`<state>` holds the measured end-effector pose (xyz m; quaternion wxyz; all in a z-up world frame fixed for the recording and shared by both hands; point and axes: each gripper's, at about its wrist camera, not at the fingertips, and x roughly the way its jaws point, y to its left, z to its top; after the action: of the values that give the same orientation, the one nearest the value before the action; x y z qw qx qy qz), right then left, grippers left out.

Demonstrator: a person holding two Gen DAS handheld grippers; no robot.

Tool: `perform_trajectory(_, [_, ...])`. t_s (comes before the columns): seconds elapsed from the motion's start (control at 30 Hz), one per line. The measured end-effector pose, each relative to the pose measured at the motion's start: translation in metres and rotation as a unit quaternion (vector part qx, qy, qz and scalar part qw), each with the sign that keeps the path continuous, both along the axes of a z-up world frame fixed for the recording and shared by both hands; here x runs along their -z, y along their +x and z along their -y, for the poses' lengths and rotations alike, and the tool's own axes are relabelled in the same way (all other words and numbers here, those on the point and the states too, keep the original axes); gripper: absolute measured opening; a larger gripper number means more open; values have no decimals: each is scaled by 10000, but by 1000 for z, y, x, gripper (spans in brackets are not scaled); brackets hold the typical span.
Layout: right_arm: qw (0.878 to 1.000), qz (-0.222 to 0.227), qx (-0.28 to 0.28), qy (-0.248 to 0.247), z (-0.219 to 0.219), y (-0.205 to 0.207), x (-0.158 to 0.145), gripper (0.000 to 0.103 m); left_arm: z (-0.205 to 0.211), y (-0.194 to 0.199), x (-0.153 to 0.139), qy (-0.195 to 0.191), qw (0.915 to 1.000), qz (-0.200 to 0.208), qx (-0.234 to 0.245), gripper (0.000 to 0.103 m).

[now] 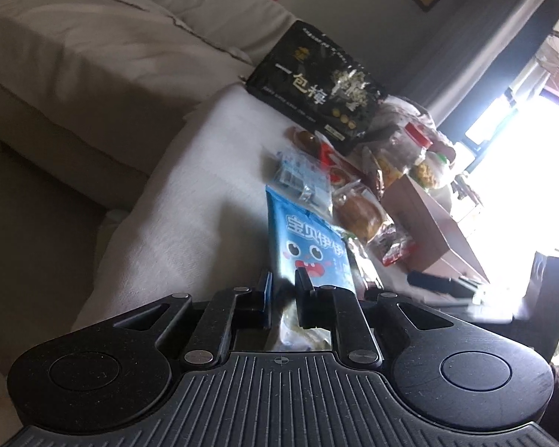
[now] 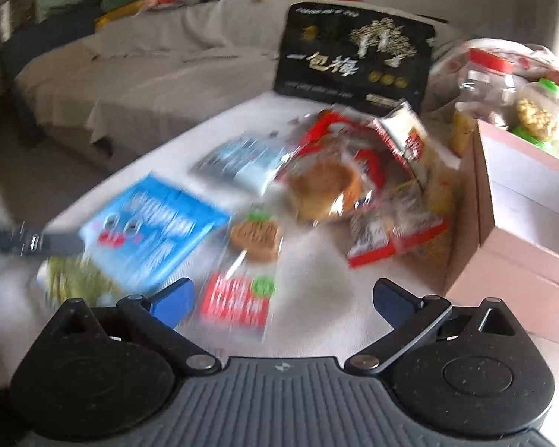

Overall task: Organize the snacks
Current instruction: 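Lift both held snacks off the pile and move them toward the pink box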

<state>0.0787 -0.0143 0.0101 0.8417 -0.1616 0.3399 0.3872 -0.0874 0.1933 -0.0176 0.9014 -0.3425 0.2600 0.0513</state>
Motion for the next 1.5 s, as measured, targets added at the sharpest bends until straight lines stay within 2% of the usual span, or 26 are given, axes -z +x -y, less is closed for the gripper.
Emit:
perform_trajectory(0.13, [9990, -402, -175, -62, -18, 19, 7, 99, -1, -2, 3, -63, 10000, -24, -33, 17])
perform_trajectory(0.23, [9996, -245, -79, -84, -24, 19, 8, 92, -1, -4, 4, -81, 10000, -28, -34, 17])
perform_trajectory(0.3, [9996, -188, -176, -91, -25, 14, 6, 78, 0, -3, 4, -51, 10000, -30, -24, 17])
perform_trajectory(0.37, [9991, -55, -351, -212, -26, 6, 3, 55, 2, -1, 4, 2, 10000, -35, 3, 17])
perform_trajectory(0.43, [9984, -16, -483, -288, -28, -2, -1, 43, 5, 0, 3, 76, 10000, -42, 50, 17])
perform_trajectory(0.53, [9978, 54, -520, -397, -26, -9, -3, 42, 9, 2, 3, 96, 9998, -37, 174, 17])
perform_trajectory(0.7, [9984, -202, -422, -305, -5, -11, -14, 39, 13, -1, 4, -118, 9996, 9, 262, 17])
perform_trajectory(1.0, [9996, -258, -101, 68, 69, -30, -40, 39, 49, -4, -17, -50, 9967, 151, 801, 14])
perform_trajectory(1.17, [9992, -16, 326, 216, 112, -38, -51, 39, 74, -1, -32, 63, 9915, 351, 1252, 14])
perform_trajectory(1.33, [9965, 181, 690, 437, 152, -43, -62, 39, 98, 15, -45, 107, 9850, 374, 1682, 13])
perform_trajectory(1.5, [9922, 426, 987, 625, 181, -47, -74, 39, 130, 33, -69, 431, 9747, 557, 2123, 13])
